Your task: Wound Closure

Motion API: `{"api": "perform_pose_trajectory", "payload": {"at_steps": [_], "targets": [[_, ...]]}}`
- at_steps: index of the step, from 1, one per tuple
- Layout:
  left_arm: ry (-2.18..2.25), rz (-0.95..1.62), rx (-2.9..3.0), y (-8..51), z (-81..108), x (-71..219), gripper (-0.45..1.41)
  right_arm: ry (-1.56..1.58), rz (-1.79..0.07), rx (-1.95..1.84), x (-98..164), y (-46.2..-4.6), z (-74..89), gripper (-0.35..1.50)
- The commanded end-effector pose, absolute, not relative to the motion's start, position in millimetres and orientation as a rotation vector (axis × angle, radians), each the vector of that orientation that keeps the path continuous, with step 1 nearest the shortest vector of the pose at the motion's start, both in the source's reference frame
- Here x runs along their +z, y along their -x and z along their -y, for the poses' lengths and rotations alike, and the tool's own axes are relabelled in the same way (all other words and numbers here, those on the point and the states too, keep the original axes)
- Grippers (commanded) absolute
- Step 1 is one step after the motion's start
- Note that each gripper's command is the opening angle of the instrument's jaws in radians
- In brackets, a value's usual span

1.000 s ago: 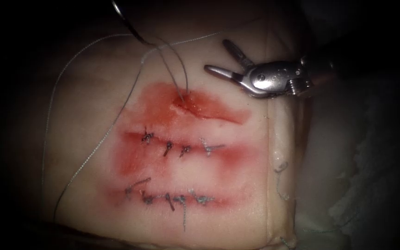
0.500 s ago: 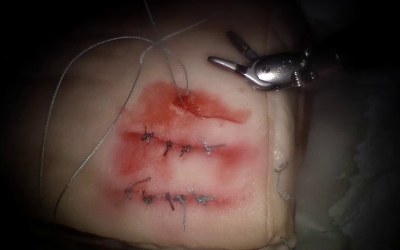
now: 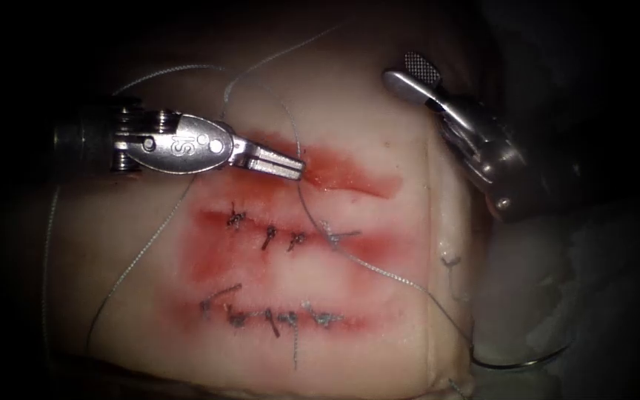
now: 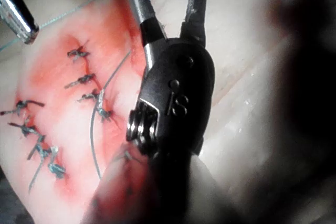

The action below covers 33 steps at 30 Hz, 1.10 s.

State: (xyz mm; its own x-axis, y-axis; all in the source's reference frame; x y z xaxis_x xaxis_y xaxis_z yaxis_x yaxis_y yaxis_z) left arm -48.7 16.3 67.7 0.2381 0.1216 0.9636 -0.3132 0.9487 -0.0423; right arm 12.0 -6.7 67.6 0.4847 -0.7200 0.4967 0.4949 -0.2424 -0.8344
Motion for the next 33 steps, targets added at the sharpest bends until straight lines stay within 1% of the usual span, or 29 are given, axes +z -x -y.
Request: {"api": "perform_pose_trajectory", "payload": {"at_steps": [1, 4, 7, 8, 9, 10, 11, 12, 13, 15, 17, 20, 21, 23, 27, 28, 33], "targets": [[-0.164, 1.286, 0.313, 49.5, -16.8, 68, -0.21, 1.366, -0.304, -1.119, 66, -12.7, 7.6, 0.61], [-0.161, 1.283, 0.320, 49.6, -16.6, 68, -0.30, 1.325, -0.392, -1.104, 65, -11.7, 8.2, 0.49], [-0.161, 1.284, 0.320, 49.6, -16.6, 68, -0.28, 1.320, -0.402, -1.102, 64, -11.1, 7.8, 0.47], [-0.161, 1.283, 0.320, 49.7, -16.6, 68, -0.05, 1.313, -0.402, -1.100, 64, -10.9, 7.3, 0.52], [-0.161, 1.283, 0.320, 49.7, -16.6, 68, -0.05, 1.313, -0.402, -1.100, 64, -10.9, 7.3, 0.52], [-0.193, 1.277, 0.272, 49.9, -16.6, 68, 0.19, 1.316, -0.404, -1.095, 64, -10.6, 7.0, 0.59], [-0.251, 1.265, 0.188, 50.4, -16.4, 68, 0.47, 1.317, -0.407, -1.092, 63, -10.3, 6.7, 0.64], [-0.294, 1.255, 0.124, 50.9, -16.1, 68, 0.56, 1.320, -0.412, -1.087, 63, -9.8, 6.5, 0.72], [-0.361, 1.237, 0.025, 51.4, -15.5, 67, 0.59, 1.321, -0.419, -1.081, 62, -9.0, 6.0, 0.77], [-0.471, 1.191, -0.136, 53.0, -13.8, 66, 0.52, 1.315, -0.427, -1.073, 61, -7.5, 5.2, 0.76], [-0.537, 1.164, -0.242, 54.4, -12.3, 65, 0.51, 1.305, -0.434, -1.067, 60, -6.1, 4.3, 0.72], [-0.698, 1.097, -0.428, 56.8, -9.6, 64, 0.49, 1.315, -0.427, -1.062, 60, -5.1, 3.5, 0.74], [-0.783, 1.062, -0.493, 57.5, -8.5, 64, 0.51, 1.320, -0.427, -1.058, 60, -5.0, 3.5, 0.77], [-0.997, 0.924, -0.735, 58.5, -6.8, 64, 0.54, 1.333, -0.425, -1.051, 60, -5.1, 3.7, 0.84], [-1.367, 0.660, -1.101, 59.5, -4.1, 67, 0.52, 1.339, -0.419, -1.054, 60, -5.8, 4.4, 0.89], [-1.392, 0.672, -1.123, 59.5, -3.8, 67, 0.49, 1.340, -0.417, -1.055, 60, -6.0, 4.6, 0.89], [-1.354, 0.839, -1.247, 59.4, -4.0, 71, 0.52, 1.347, -0.408, -1.058, 61, -6.9, 5.3, 0.94]]}}
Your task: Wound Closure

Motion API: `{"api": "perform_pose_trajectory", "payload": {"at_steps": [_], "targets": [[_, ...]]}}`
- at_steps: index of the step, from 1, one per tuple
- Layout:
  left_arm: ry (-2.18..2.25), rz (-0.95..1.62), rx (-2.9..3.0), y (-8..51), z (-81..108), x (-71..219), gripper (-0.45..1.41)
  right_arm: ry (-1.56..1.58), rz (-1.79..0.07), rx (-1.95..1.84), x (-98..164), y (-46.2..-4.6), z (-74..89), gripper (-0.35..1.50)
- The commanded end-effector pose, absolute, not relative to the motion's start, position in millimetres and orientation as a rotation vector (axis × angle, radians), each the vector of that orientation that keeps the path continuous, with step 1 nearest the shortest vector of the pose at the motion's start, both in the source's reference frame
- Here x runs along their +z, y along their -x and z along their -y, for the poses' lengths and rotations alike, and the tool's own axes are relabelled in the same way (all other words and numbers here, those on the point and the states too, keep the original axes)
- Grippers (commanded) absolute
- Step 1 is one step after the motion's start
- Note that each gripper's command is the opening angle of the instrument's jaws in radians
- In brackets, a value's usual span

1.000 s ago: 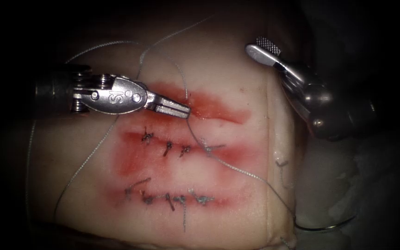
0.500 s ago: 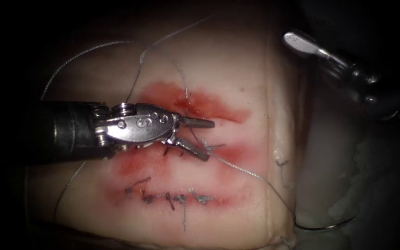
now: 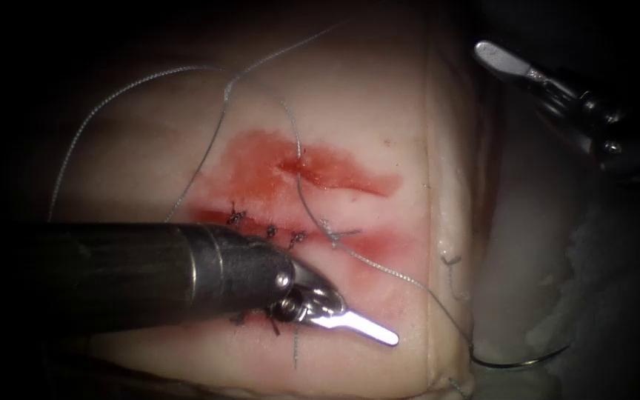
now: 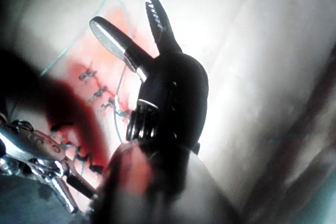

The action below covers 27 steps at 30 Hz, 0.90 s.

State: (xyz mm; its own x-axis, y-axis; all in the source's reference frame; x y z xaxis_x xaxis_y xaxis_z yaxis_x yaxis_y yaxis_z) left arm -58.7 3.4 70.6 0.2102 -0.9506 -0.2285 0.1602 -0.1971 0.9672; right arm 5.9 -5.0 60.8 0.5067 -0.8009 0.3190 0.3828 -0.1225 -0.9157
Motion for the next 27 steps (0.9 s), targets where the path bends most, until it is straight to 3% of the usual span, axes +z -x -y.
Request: {"api": "perform_pose_trajectory", "payload": {"at_steps": [1, 2, 5, 10, 19, 22, 27], "targets": [[-1.344, 0.849, -1.256, 59.3, -4.1, 71.7, 0.59, 1.348, -0.406, -1.058, 61.3, -7.0, 5.4, 0.94], [-1.320, 0.868, -1.277, 58.9, -4.5, 73.2, 0.71, 1.349, -0.404, -1.059, 61.5, -7.2, 5.7, 0.96], [-1.306, 0.985, -1.341, 58.0, -5.7, 75.7, 0.76, 1.351, -0.403, -1.060, 61.7, -7.4, 5.9, 0.96], [-1.363, 1.070, -1.408, 57.6, -6.7, 77.1, 0.61, 1.352, -0.401, -1.061, 61.8, -7.6, 6.0, 0.96], [-1.440, 1.136, -1.526, 59.2, -6.4, 77.9, 0.78, 1.354, -0.399, -1.061, 62.0, -7.8, 6.2, 0.96], [-1.451, 1.127, -1.553, 59.9, -5.6, 78.0, 0.76, 1.354, -0.398, -1.061, 62.0, -7.9, 6.3, 0.96], [-1.500, 1.085, -1.588, 60.5, -4.4, 77.7, 0.52, 1.354, -0.398, -1.062, 62.0, -7.9, 6.3, 0.96]]}}
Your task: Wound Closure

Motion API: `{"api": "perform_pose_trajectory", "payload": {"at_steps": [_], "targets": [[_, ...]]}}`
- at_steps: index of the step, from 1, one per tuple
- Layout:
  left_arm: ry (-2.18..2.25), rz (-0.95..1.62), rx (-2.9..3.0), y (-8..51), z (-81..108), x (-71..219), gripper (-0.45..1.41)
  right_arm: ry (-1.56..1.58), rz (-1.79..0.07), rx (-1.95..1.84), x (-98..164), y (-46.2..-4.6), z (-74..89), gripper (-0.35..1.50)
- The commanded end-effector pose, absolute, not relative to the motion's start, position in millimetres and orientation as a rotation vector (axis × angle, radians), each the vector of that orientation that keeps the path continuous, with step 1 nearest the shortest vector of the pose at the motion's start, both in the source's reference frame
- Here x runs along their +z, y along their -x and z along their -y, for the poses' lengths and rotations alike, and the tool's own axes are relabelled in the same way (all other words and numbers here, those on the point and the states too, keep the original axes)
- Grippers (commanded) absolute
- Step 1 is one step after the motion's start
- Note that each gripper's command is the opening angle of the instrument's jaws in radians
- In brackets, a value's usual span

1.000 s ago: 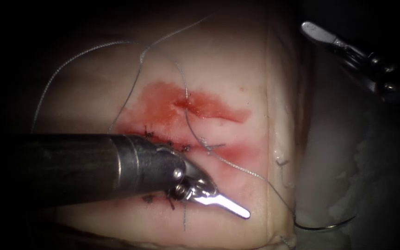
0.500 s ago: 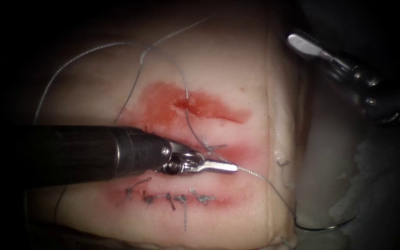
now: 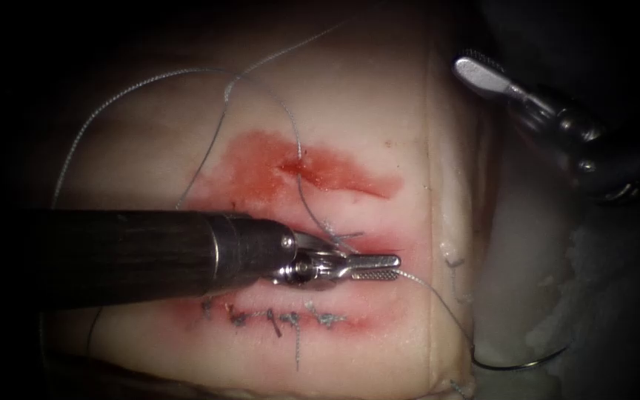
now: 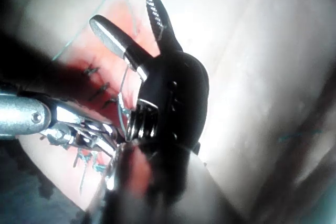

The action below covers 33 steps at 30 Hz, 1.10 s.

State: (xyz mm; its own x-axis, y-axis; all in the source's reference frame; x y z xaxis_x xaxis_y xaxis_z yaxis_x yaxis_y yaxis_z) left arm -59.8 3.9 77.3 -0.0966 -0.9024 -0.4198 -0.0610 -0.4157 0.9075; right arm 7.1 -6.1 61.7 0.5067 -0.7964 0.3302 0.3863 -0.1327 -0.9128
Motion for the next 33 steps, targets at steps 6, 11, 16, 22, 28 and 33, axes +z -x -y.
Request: {"api": "perform_pose_trajectory", "payload": {"at_steps": [6, 11, 16, 22, 28, 33], "targets": [[-1.493, 1.083, -1.575, 61.6, -3.6, 78.8, 0.22, 1.355, -0.397, -1.062, 62.1, -8.2, 6.5, 0.96], [-1.485, 1.085, -1.576, 62.3, -3.6, 79.4, -0.17, 1.355, -0.396, -1.062, 62.0, -8.3, 6.6, 0.94], [-1.474, 1.081, -1.575, 62.2, -4.2, 79.7, -0.45, 1.356, -0.399, -1.063, 62.0, -8.4, 6.7, 0.94], [-1.463, 1.075, -1.579, 61.8, -5.0, 79.8, -0.45, 1.358, -0.405, -1.067, 61.8, -8.6, 6.9, 0.94], [-1.464, 1.072, -1.578, 61.3, -6.0, 78.6, -0.45, 1.359, -0.408, -1.068, 61.8, -8.7, 7.0, 0.94], [-1.467, 1.092, -1.590, 59.4, -9.2, 75.7, -0.45, 1.360, -0.414, -1.071, 61.6, -8.6, 7.2, 0.94]]}}
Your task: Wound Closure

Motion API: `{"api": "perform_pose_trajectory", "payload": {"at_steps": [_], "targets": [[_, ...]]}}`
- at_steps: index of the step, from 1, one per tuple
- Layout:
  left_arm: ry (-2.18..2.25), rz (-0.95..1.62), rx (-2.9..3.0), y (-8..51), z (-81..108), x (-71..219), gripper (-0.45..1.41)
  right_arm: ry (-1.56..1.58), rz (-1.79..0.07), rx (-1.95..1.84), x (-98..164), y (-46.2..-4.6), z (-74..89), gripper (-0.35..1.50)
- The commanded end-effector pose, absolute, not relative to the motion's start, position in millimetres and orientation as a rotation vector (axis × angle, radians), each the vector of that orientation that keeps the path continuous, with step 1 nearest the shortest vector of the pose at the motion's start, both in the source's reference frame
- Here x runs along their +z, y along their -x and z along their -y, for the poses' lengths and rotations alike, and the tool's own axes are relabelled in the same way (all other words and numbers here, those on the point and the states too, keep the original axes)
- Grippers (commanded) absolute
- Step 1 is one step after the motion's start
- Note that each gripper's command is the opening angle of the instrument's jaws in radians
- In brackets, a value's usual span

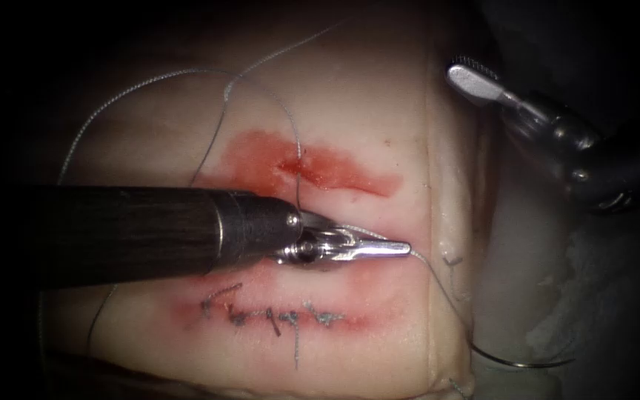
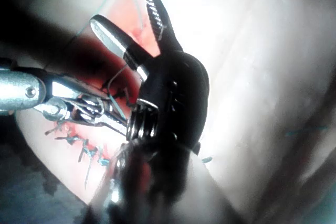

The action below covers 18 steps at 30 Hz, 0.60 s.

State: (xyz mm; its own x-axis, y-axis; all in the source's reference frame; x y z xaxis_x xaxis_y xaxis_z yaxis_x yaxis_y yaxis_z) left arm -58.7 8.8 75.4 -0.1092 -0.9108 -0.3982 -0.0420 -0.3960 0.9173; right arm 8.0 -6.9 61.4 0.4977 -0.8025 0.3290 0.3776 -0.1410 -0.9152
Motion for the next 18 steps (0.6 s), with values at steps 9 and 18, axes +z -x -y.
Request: {"api": "perform_pose_trajectory", "payload": {"at_steps": [9, 18], "targets": [[-1.576, 1.136, -1.516, 51.4, -16.2, 72.5, -0.45, 1.550, -0.622, -1.382, 61.8, -1.7, 11.2, 0.86], [-1.620, 1.101, -1.441, 49.6, -16.6, 73.0, -0.45, 1.735, -0.733, -1.588, 66.5, -2.1, 16.0, 0.86]]}}
